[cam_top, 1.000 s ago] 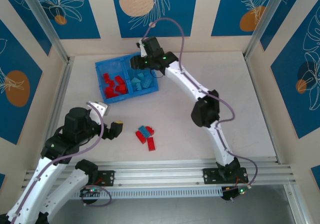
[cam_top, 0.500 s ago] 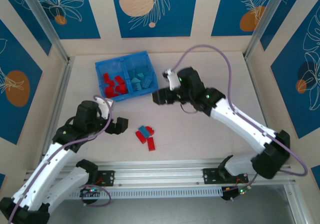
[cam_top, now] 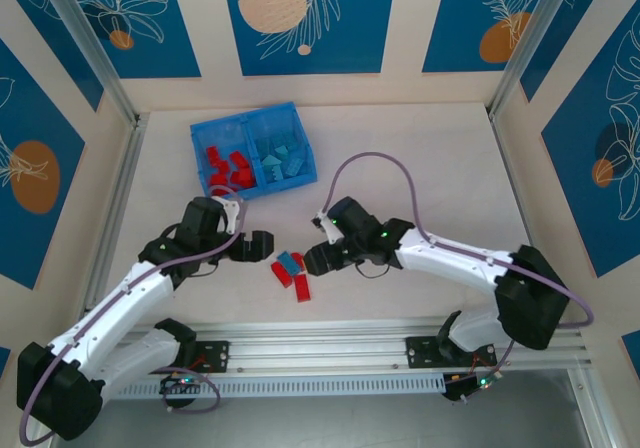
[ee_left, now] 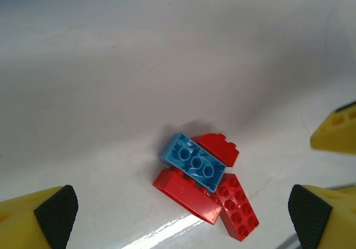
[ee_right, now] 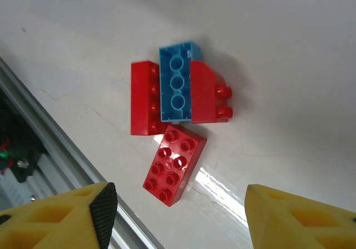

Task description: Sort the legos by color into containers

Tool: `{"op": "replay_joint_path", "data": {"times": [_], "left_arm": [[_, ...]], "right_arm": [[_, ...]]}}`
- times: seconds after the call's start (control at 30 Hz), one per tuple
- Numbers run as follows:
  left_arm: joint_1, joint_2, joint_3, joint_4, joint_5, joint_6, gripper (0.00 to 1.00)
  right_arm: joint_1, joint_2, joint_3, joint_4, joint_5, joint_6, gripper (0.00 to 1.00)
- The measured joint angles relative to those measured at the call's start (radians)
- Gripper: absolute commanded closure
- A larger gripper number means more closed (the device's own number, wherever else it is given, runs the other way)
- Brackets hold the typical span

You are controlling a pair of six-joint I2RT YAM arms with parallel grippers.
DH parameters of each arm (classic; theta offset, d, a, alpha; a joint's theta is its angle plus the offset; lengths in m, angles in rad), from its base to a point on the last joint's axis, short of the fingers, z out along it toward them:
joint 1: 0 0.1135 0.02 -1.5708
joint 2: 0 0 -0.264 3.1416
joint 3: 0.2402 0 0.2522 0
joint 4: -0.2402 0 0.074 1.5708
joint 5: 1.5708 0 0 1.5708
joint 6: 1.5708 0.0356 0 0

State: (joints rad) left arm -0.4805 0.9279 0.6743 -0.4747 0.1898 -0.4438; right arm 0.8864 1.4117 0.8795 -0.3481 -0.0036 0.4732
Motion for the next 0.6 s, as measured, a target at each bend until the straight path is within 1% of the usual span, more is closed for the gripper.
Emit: {"op": "replay_joint_path", "data": {"times": [0.1,0.23,0.3,0.37,0.43,0.53,0.6], "left_arm": [[-0.014,-0.013,-0.037,0.019,-0.048,-0.099,0.02],[-0.094,-0.010,-0.072,0.017,-0.124,-0.303,0.10],[-0.145,0.008,-0.083,0.019,-0.154,-0.389,0.13],[-0.198,0.041,-0.090,0.025,-0.180,-0.459,0.15],[-0.245,0.094,-0.093,0.039,-0.200,-0.525,0.20],[-0.288,0.186,-0.094,0.077,-0.211,-0.588,0.29],[-0.311,0.241,-0.094,0.100,-0.215,-0.615,0.31]], "right_arm": [[0.015,0.055,0.004,0.019,0.008,0.010,0.36],[0.015,0.071,0.005,0.042,0.032,0.032,0.36],[0.015,0.071,0.008,0.051,0.042,0.040,0.36],[0.015,0.071,0.011,0.055,0.049,0.047,0.36],[0.015,0.070,0.011,0.057,0.052,0.051,0.36],[0.015,0.069,0.011,0.057,0.055,0.055,0.36],[0.015,0.067,0.011,0.057,0.057,0.059,0.36]]}}
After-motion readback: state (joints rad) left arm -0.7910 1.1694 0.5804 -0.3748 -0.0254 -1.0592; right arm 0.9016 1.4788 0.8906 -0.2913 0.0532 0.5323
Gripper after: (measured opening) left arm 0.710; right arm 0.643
